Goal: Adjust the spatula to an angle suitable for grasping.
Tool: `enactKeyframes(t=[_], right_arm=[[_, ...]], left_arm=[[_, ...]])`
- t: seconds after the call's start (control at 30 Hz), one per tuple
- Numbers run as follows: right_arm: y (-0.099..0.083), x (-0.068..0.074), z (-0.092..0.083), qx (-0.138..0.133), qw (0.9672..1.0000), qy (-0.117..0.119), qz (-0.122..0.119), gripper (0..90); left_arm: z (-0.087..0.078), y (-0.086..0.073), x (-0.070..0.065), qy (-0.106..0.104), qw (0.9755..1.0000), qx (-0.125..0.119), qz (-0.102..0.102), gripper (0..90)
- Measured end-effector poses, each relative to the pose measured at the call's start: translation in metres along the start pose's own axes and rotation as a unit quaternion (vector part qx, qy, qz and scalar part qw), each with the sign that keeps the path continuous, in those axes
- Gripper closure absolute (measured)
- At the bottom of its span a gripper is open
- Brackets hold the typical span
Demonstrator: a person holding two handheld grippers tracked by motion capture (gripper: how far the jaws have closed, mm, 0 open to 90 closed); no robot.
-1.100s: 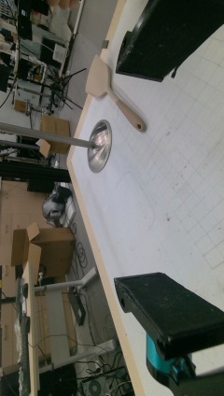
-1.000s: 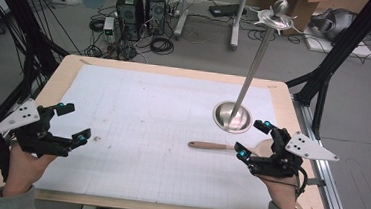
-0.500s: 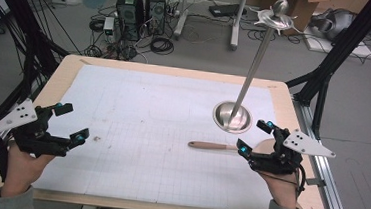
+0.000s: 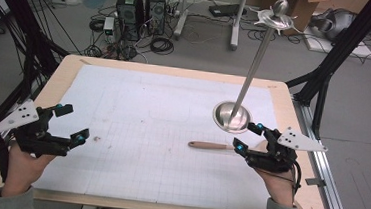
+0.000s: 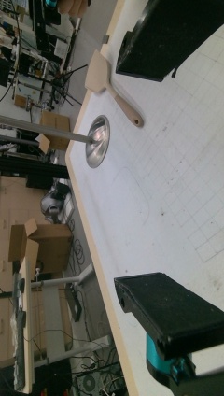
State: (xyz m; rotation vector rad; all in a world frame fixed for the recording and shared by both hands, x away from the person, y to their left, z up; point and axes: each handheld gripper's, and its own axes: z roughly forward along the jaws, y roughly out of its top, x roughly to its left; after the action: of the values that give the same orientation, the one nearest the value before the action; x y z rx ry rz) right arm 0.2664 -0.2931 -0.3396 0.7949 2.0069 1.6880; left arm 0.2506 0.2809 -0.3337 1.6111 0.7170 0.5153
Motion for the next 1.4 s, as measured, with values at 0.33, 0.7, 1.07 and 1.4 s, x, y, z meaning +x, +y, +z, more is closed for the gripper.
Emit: enactKeyframes(t=[0.33,0.7,1.07,1.4], right_arm=[[-0.006,0.002,0.009,0.039,0.9991,-0.005,-0.019,53.3],[-0.016,-0.001,0.021,0.058,0.9979,-0.008,-0.027,73.2],[-0.029,-0.006,0.036,0.081,0.9965,0.004,-0.021,89.4],[-0.038,-0.003,0.056,0.117,0.9928,0.012,-0.024,89.5]], left_arm=[[0.001,-0.001,0.0,0.0,1.0,0.0,-0.002,1.7],[0.004,-0.003,0.002,-0.001,1.0,0.006,-0.005,1.7],[0.006,-0.006,0.003,-0.001,0.9999,0.01,-0.009,1.7],[0.005,-0.007,0.003,-0.001,0.9999,0.01,-0.009,1.7]])
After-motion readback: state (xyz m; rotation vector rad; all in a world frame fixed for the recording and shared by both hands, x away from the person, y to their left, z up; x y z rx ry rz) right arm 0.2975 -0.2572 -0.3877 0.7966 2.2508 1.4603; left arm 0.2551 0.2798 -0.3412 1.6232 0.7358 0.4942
